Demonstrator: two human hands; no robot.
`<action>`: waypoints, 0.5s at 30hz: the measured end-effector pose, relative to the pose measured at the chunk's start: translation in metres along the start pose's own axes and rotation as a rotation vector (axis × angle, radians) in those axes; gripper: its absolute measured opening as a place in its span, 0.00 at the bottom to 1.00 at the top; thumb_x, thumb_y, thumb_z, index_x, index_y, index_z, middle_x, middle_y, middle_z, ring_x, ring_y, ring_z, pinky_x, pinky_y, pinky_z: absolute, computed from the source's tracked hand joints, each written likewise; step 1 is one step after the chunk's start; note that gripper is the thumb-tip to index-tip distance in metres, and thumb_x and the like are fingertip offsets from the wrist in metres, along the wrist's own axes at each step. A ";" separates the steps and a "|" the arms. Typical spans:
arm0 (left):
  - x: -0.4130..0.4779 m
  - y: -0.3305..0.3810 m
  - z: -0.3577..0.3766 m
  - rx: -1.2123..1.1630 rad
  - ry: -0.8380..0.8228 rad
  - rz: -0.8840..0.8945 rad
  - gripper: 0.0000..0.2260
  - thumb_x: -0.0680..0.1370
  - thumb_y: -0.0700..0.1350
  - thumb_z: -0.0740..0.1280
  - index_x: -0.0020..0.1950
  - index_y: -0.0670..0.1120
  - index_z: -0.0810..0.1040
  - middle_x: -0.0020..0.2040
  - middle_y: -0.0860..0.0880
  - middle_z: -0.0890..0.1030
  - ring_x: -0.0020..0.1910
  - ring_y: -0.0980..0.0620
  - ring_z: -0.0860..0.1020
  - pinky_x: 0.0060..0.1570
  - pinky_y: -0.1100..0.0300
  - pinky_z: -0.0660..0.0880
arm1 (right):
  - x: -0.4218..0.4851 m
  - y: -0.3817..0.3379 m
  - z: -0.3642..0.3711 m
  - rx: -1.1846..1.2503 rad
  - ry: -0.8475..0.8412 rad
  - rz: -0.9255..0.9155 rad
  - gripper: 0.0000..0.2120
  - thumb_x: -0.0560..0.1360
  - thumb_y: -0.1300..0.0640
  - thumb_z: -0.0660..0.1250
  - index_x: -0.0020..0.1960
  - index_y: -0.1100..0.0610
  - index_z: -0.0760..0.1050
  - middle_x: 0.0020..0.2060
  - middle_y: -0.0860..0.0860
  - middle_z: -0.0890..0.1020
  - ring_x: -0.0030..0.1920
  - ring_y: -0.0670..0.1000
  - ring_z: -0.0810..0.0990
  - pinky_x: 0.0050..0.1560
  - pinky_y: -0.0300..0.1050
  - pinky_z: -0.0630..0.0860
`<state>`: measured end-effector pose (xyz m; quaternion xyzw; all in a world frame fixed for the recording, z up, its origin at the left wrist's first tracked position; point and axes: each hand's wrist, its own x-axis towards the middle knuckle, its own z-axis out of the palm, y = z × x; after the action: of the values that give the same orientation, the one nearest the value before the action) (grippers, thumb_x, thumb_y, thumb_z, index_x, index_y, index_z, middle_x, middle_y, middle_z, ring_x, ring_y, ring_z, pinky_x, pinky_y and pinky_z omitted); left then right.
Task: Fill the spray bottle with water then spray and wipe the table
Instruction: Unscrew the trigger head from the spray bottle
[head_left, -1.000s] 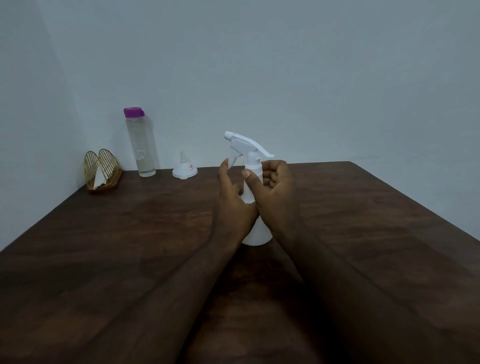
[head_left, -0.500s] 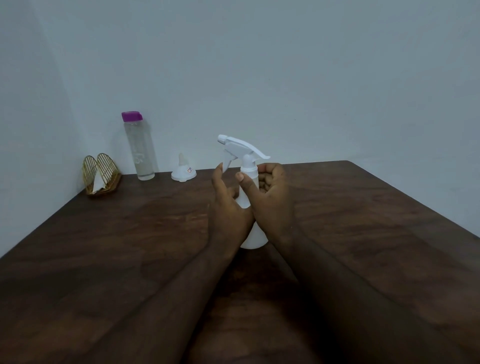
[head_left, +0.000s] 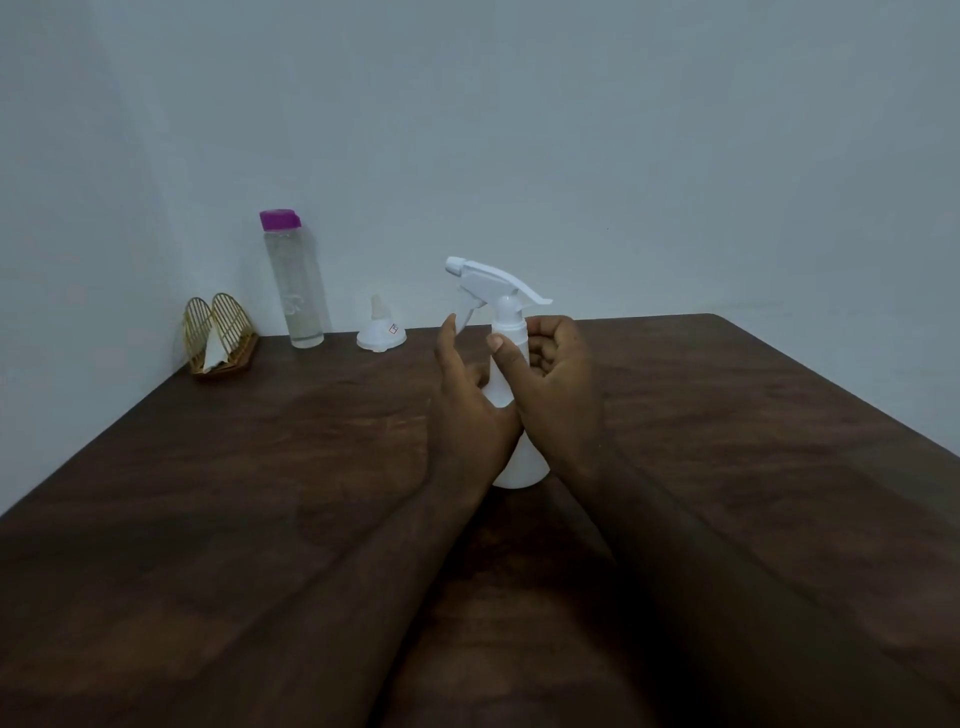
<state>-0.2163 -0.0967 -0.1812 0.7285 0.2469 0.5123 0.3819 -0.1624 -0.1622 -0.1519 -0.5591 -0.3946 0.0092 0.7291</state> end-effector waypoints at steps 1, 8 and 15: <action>0.000 0.001 0.000 -0.008 -0.004 0.001 0.39 0.72 0.53 0.72 0.76 0.55 0.52 0.39 0.54 0.82 0.41 0.57 0.82 0.44 0.47 0.80 | 0.000 0.000 -0.001 0.012 -0.019 -0.001 0.06 0.77 0.56 0.70 0.53 0.52 0.75 0.41 0.46 0.84 0.42 0.44 0.84 0.43 0.40 0.81; -0.002 -0.001 0.000 -0.013 -0.035 0.018 0.41 0.68 0.60 0.69 0.75 0.58 0.51 0.44 0.58 0.81 0.46 0.60 0.81 0.48 0.50 0.79 | 0.001 0.003 0.001 0.024 0.010 0.014 0.14 0.72 0.51 0.75 0.52 0.45 0.72 0.46 0.47 0.84 0.46 0.44 0.84 0.46 0.43 0.82; 0.000 -0.003 0.000 -0.032 -0.024 0.006 0.39 0.71 0.59 0.68 0.76 0.58 0.50 0.39 0.53 0.83 0.40 0.56 0.82 0.43 0.46 0.80 | 0.000 0.001 0.000 -0.013 -0.031 -0.023 0.05 0.78 0.57 0.67 0.49 0.46 0.76 0.38 0.42 0.84 0.41 0.41 0.84 0.42 0.37 0.79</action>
<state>-0.2159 -0.0953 -0.1833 0.7292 0.2316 0.5085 0.3950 -0.1618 -0.1620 -0.1532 -0.5591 -0.4122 0.0068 0.7193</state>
